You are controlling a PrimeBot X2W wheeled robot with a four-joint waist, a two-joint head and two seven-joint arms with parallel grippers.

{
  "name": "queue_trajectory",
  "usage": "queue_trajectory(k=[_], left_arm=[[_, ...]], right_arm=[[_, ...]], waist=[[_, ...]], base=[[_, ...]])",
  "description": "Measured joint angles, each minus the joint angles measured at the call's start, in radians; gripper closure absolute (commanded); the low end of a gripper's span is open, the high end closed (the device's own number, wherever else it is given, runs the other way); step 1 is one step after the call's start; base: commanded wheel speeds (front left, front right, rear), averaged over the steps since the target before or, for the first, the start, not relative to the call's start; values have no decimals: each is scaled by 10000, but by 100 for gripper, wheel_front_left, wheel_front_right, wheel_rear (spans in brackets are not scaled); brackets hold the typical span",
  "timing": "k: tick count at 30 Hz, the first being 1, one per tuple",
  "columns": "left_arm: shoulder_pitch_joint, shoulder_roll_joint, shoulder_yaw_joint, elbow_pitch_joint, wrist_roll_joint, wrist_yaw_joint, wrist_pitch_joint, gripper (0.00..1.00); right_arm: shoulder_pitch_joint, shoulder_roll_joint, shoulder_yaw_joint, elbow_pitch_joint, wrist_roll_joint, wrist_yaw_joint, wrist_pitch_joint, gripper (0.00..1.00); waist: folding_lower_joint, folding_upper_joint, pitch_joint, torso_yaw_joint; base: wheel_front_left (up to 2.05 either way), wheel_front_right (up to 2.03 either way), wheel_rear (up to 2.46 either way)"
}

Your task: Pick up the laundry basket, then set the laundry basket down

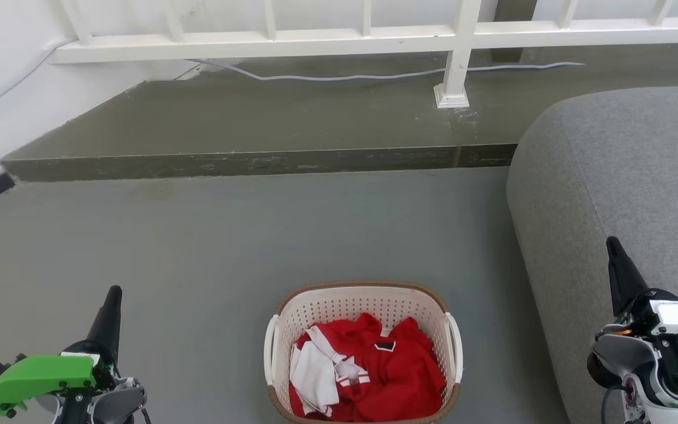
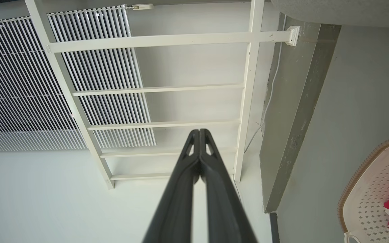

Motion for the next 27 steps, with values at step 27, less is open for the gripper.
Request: queue_trajectory(k=[27], left_arm=[[0,0,2,-2,0,0,0,100]], right_arm=[[-5,2,-6,-10,0,4,0,100]], waist=[[0,0,1,0]], base=[[0,0,0]])
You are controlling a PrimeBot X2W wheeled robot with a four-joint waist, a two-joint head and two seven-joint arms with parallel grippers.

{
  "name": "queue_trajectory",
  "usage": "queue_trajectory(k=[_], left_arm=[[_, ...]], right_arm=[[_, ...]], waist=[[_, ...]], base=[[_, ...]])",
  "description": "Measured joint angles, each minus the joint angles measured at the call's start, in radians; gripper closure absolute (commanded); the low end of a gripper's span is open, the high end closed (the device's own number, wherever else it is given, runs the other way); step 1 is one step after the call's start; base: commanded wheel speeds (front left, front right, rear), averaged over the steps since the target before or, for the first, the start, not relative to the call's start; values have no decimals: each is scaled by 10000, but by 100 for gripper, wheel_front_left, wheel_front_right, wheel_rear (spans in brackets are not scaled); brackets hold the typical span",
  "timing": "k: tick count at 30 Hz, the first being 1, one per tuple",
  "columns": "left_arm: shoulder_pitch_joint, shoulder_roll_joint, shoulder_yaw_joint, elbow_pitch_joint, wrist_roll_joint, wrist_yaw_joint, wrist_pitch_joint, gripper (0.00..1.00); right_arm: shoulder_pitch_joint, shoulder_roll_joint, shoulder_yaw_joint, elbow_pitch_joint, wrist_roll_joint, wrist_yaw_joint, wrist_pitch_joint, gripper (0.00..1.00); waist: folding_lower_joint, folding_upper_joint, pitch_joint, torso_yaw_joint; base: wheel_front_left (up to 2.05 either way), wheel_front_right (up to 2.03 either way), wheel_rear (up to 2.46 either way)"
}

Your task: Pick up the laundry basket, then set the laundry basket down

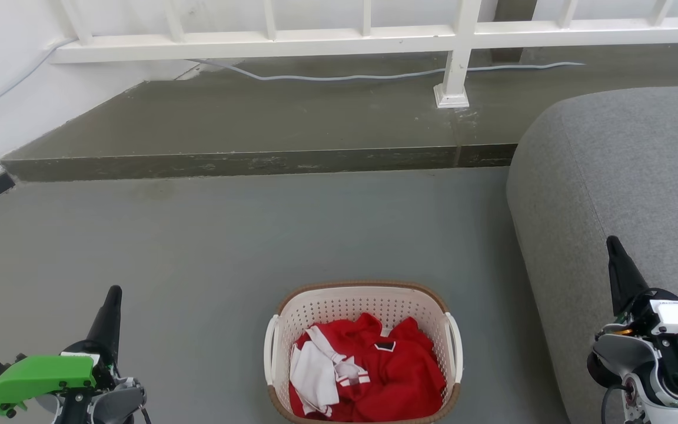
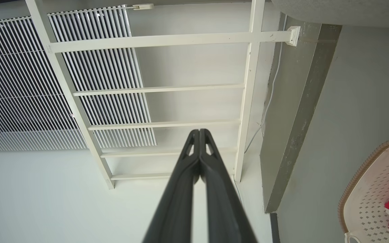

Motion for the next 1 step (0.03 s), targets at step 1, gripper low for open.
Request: queue_trajectory(k=[1], left_arm=[[0,0,0,0,0,0,0,100]], right_arm=[[-1,0,0,-2,0,0,0,100]], waist=[[0,0,0,0]], base=[[0,0,0]])
